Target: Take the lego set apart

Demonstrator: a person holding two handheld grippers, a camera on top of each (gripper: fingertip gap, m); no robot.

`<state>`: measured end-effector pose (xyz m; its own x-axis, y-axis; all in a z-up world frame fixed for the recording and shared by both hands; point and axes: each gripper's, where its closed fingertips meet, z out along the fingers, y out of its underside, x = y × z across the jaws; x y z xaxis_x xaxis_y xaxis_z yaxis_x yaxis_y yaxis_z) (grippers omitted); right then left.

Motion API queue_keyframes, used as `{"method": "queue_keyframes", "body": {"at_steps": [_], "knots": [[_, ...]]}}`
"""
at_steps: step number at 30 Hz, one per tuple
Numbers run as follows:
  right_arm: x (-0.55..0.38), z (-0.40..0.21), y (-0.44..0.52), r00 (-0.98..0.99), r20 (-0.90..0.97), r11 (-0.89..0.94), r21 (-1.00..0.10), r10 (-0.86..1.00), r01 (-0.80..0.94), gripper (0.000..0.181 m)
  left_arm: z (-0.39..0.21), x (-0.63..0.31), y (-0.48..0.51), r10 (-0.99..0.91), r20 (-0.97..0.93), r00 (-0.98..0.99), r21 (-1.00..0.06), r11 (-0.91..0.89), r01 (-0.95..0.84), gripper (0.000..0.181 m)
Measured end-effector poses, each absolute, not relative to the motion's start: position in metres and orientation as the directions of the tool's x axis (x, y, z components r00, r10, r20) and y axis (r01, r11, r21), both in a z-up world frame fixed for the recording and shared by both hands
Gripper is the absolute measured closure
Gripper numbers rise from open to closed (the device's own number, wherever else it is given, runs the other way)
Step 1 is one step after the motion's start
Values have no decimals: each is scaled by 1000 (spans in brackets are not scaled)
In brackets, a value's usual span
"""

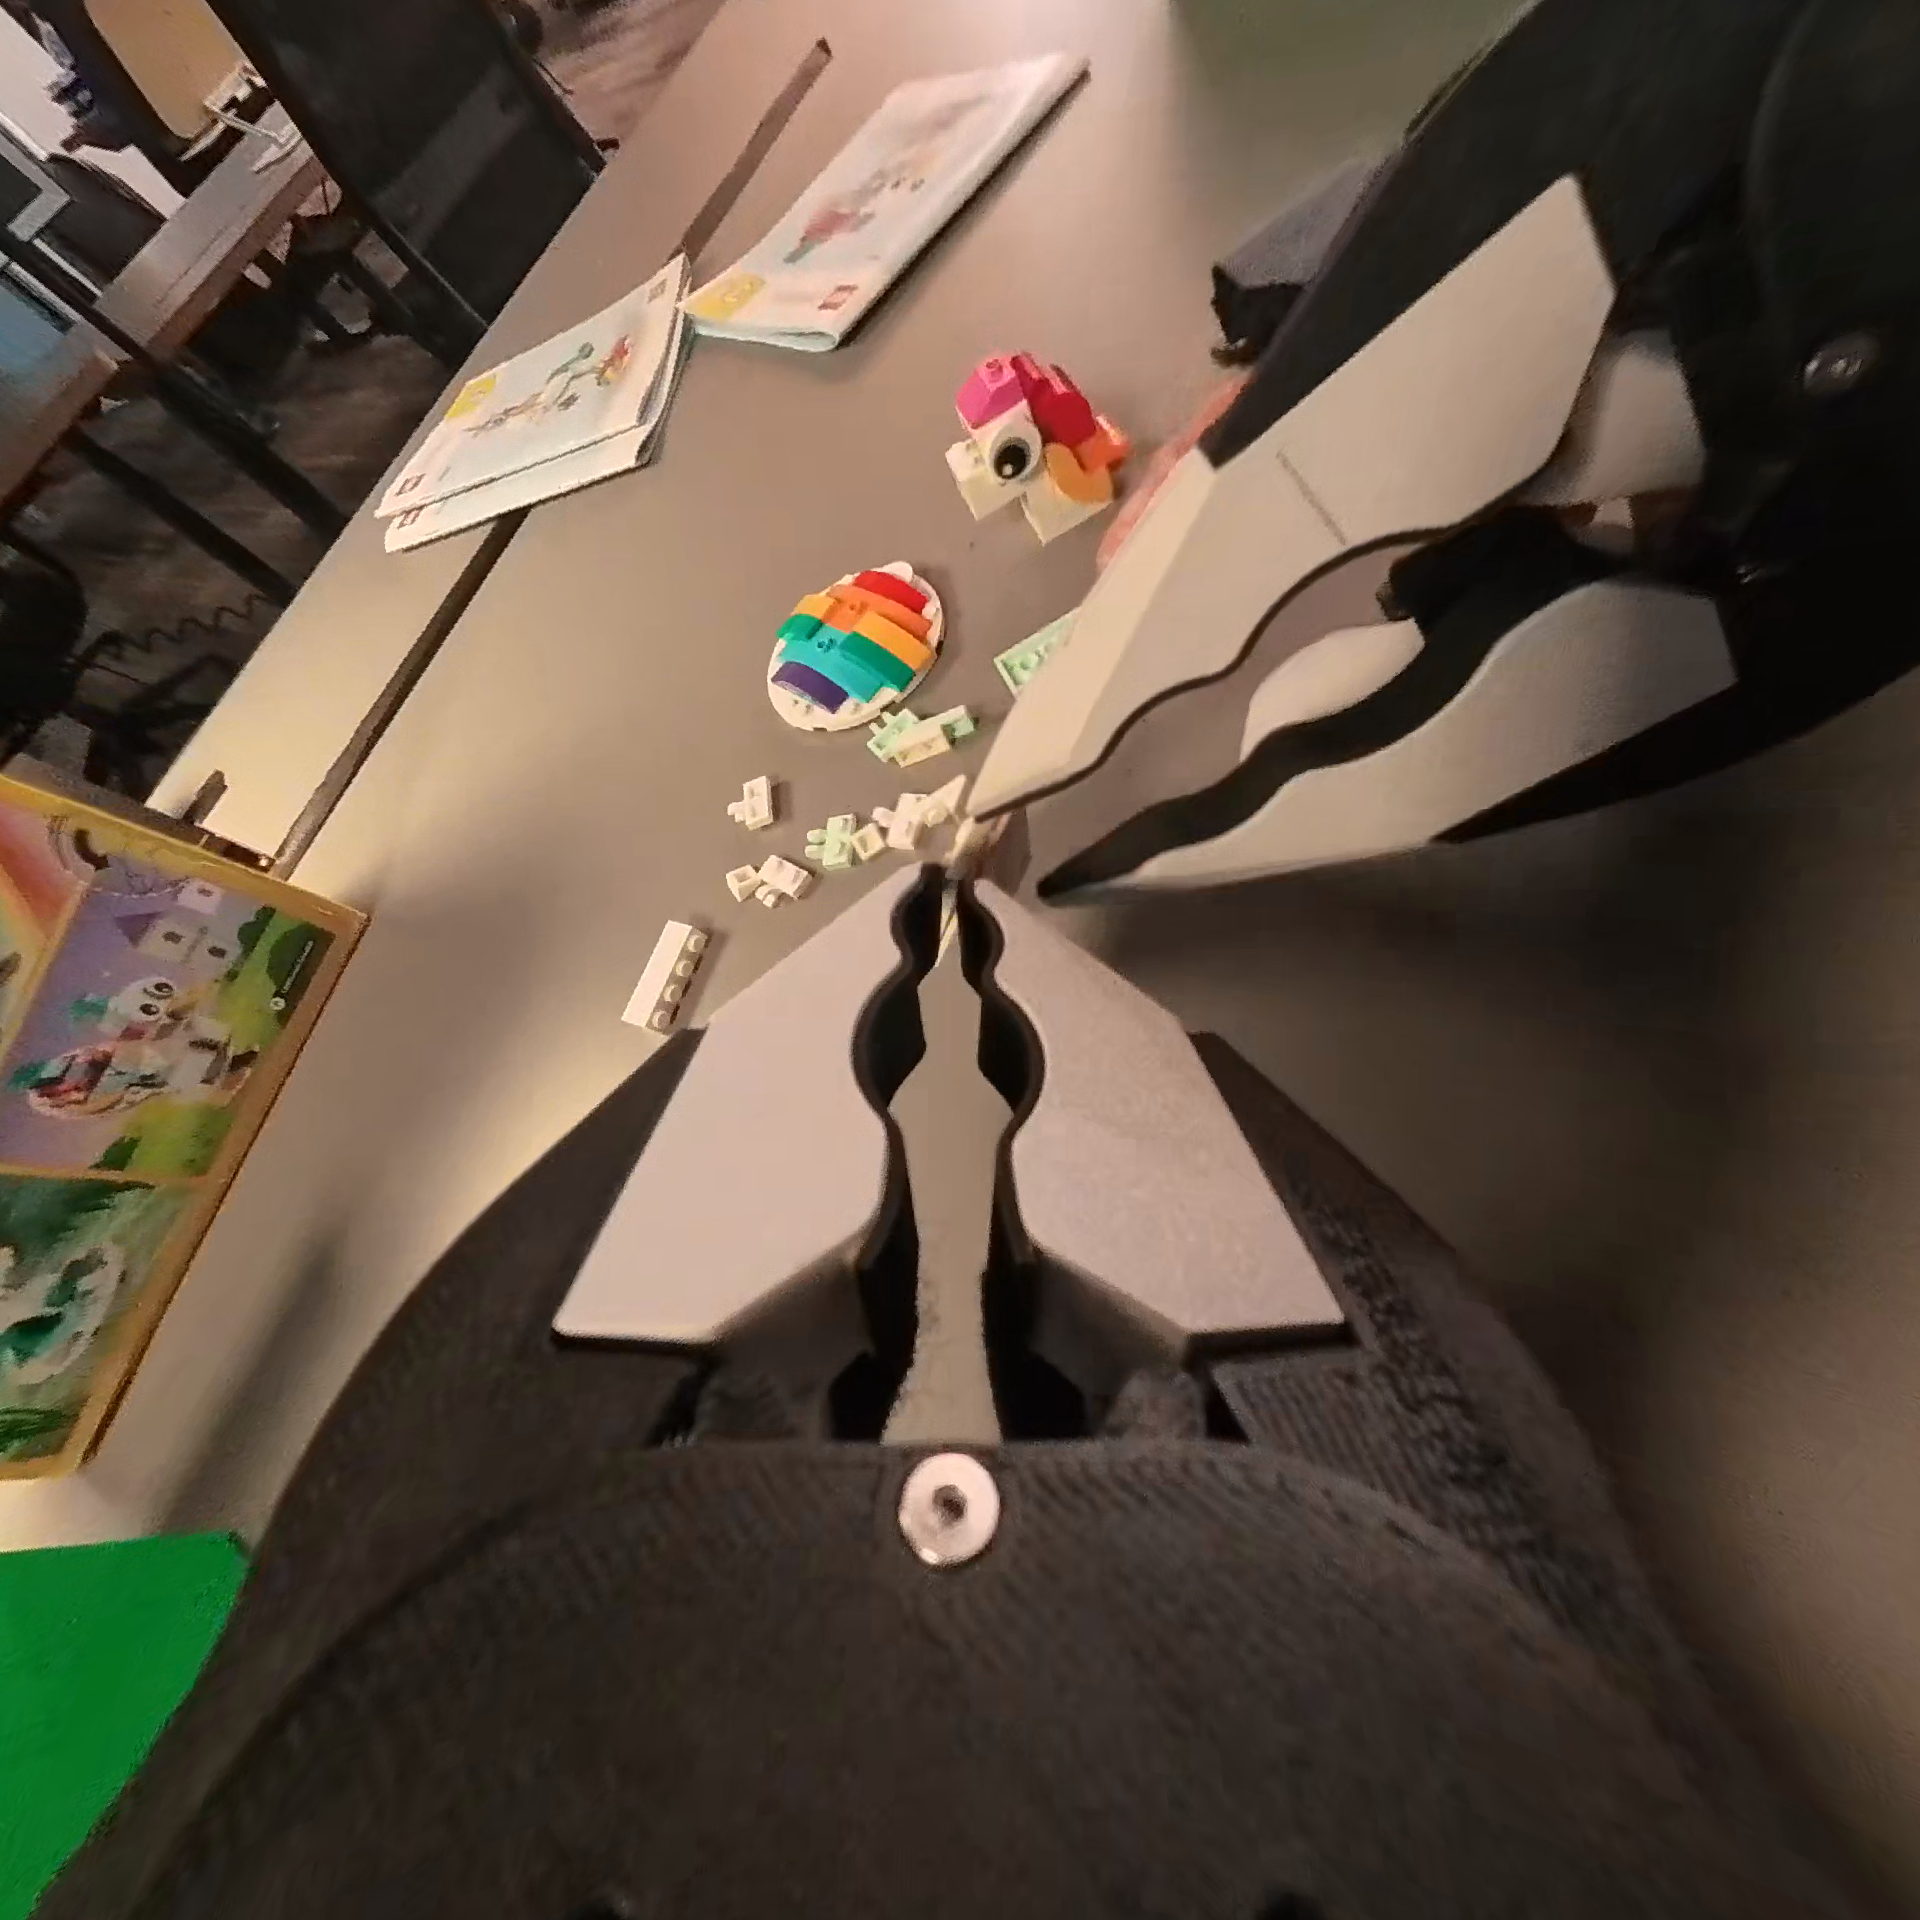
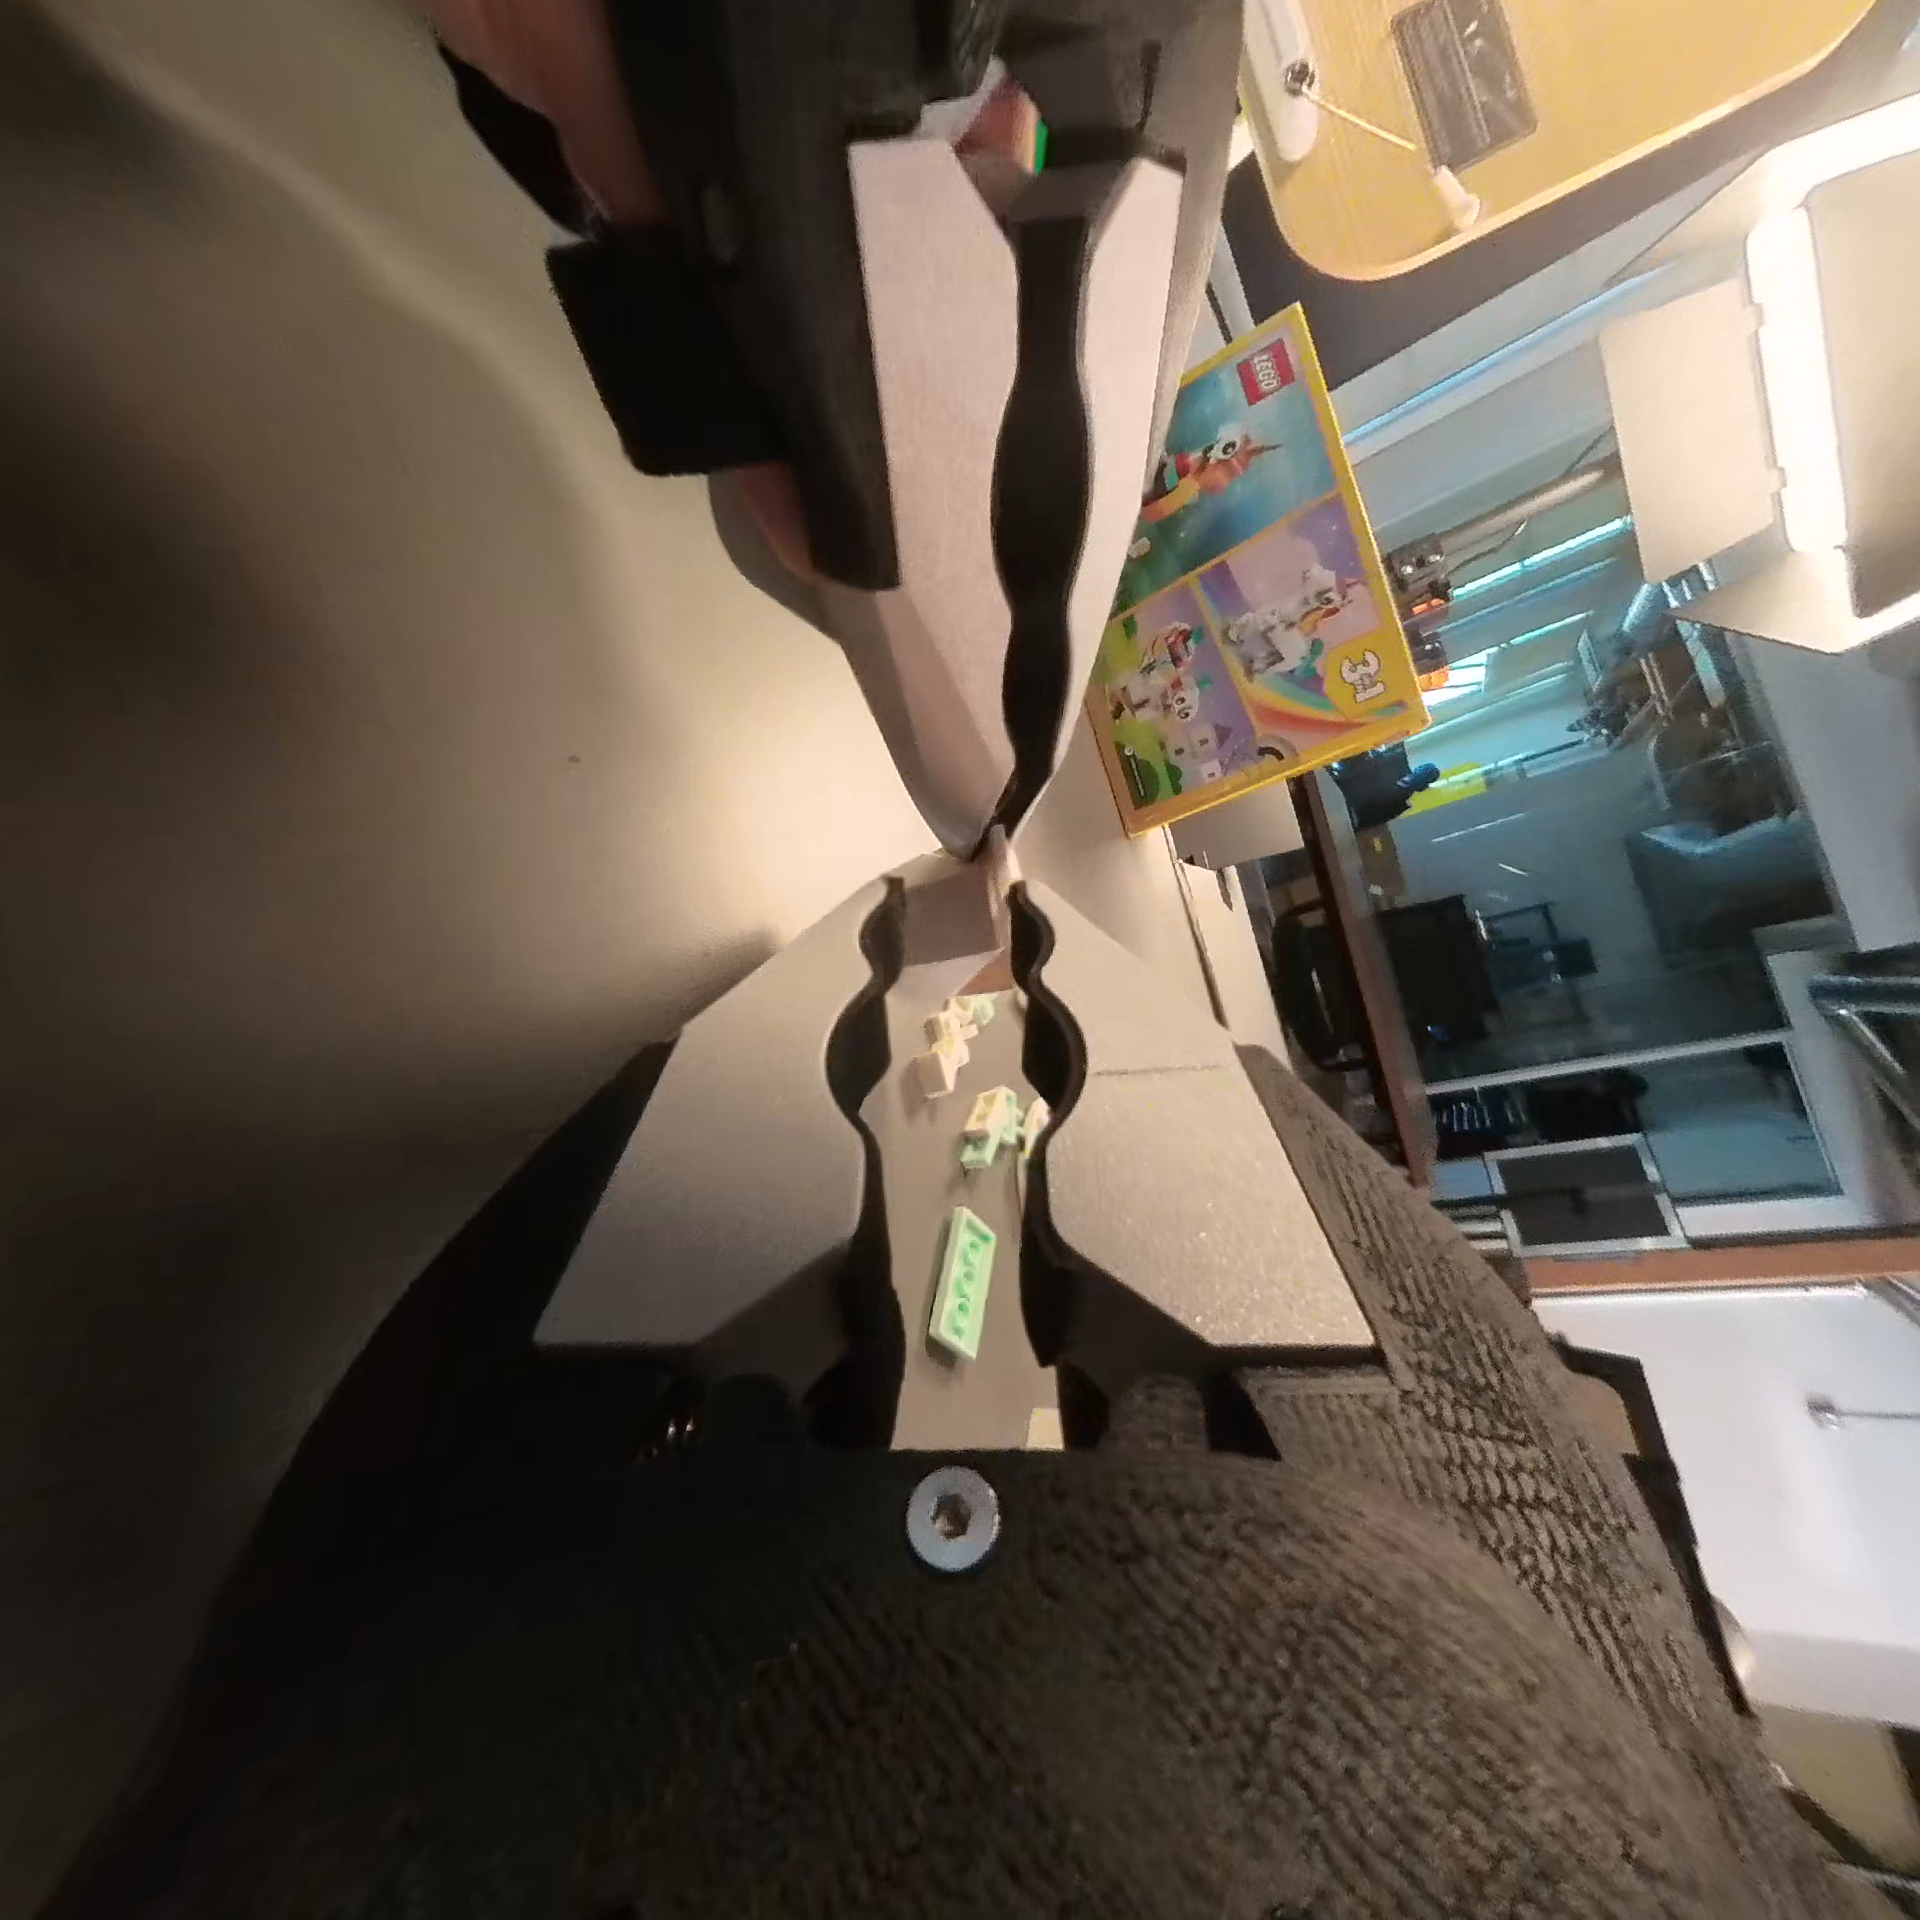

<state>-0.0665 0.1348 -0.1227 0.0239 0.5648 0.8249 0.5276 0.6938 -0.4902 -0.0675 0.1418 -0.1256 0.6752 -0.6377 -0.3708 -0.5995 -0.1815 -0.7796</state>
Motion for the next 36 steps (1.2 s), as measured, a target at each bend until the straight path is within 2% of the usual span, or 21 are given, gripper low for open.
{"method": "queue_keyframes", "body": {"at_steps": [14,16,19,20,22,25,28,30,34,36], "knots": [[-68,-133,138,43,829,662,-476,558,579,181,-133,-68,143,-629,-404,664,-749,-189,-635,181],[-69,-136,137,36,831,659,-467,556,589,181,-131,-68,143,-631,-379,676,-767,-194,-611,181],[-73,-162,134,-64,819,660,-410,570,629,181,-104,-50,135,-677,-222,702,-886,-160,-435,181],[-77,-160,132,-60,836,678,-398,546,618,181,-105,-60,139,-639,-293,711,-860,-149,-488,181],[-80,-161,129,-42,803,651,-450,595,611,181,-111,-76,146,-604,-338,722,-839,-153,-521,181],[-75,-158,134,-14,799,637,-469,602,611,181,-111,-79,148,-623,-208,754,-885,-208,-417,181],[-71,-150,140,33,788,624,-511,614,591,181,-112,-85,153,-596,-208,776,-895,-203,-396,180],[-70,-144,143,67,783,620,-539,619,570,173,-114,-86,155,-582,-208,786,-898,-204,-389,180],[-69,-124,145,165,776,625,-596,608,504,140,-115,-82,154,-601,-83,795,-921,-259,-292,180],[-70,-118,148,196,787,626,-592,585,508,123,-114,-82,153,-609,9,793,-929,-300,-219,180]]}}
